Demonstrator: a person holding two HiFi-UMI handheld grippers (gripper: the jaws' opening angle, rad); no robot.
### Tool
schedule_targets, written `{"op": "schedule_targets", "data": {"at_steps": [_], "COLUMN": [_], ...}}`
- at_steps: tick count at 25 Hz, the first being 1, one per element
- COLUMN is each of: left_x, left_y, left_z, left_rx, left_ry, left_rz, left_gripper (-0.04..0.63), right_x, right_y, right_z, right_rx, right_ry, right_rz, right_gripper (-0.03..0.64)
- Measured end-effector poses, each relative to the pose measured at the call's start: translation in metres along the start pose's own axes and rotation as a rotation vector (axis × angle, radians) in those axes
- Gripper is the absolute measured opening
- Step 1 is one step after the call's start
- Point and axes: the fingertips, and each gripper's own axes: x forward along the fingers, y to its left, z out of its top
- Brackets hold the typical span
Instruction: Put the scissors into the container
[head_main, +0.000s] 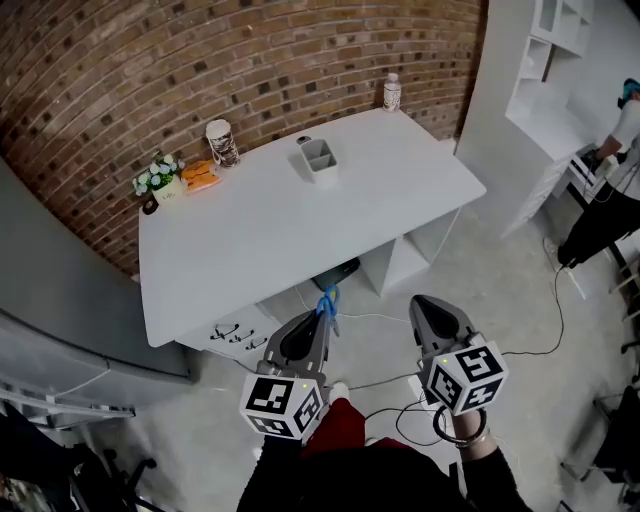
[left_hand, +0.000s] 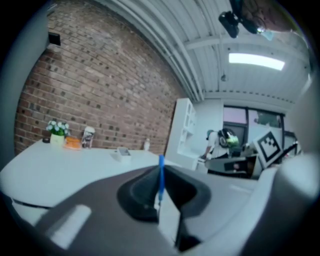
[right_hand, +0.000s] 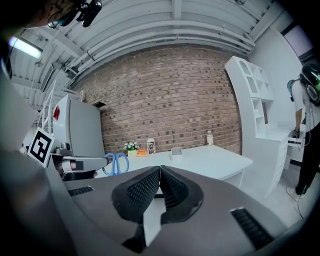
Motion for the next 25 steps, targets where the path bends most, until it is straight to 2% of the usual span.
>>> {"op": "schedule_targets", "data": {"at_steps": [13,25], "left_x": [0.061,0.089], "left_y": [0.086,0.113], "left_z": [0.036,0.046], "left_rx": [-0.009,-0.027], "left_ry": [-0.008,-0.016], "left_rz": [-0.027,-0.053], "left_gripper": [0.023,0.023], "right_x": [0.102,0.134], "right_y": [0.001,0.001], "right_z": [0.027,0.037], "right_rx": [0.007,-0.01], "right_ry": [0.022,0.033], "right_rz": [-0.034,-0.053], "right_gripper": [0.009,0.009]}}
